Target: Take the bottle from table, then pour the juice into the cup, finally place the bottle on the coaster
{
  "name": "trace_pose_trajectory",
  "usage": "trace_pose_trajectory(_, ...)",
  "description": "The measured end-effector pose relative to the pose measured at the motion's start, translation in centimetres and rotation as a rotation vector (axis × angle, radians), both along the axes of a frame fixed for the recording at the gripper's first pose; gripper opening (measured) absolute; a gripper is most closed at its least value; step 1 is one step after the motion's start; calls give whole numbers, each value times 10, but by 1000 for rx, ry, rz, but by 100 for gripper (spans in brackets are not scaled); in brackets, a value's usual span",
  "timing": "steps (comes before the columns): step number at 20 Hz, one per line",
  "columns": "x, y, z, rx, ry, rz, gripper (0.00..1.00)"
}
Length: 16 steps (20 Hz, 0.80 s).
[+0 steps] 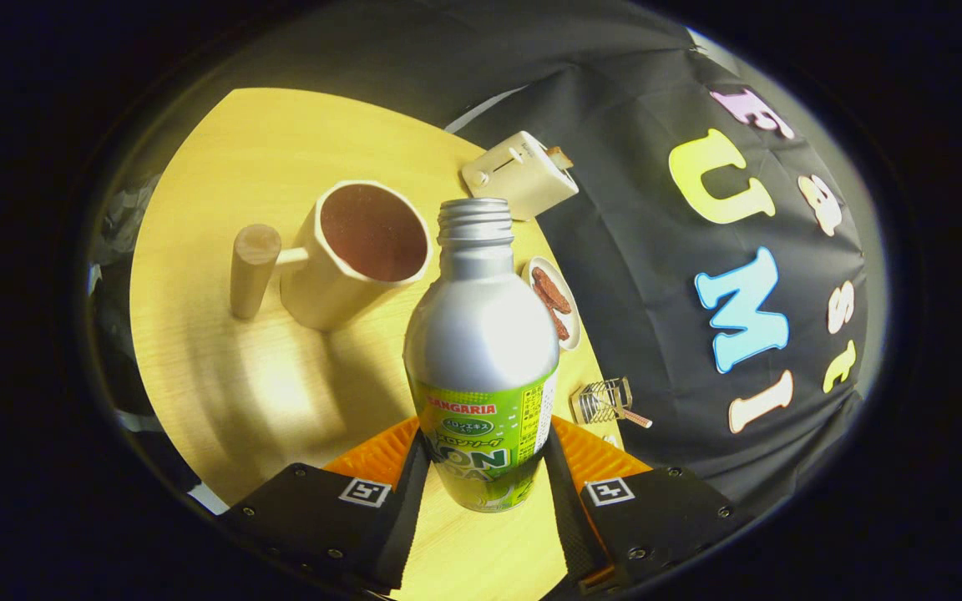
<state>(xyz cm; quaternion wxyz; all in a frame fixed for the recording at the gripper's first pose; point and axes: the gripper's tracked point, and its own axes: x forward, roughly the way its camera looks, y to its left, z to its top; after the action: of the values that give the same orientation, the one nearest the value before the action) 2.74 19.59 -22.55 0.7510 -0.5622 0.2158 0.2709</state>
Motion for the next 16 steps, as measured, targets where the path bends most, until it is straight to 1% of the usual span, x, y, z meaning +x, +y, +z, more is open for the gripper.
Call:
trace_pose_trajectory(5, -2, 1, -4, -105, 3, 28, 70)
trace_pose_trajectory(16, 6, 6, 10, -323, -21, 86, 70)
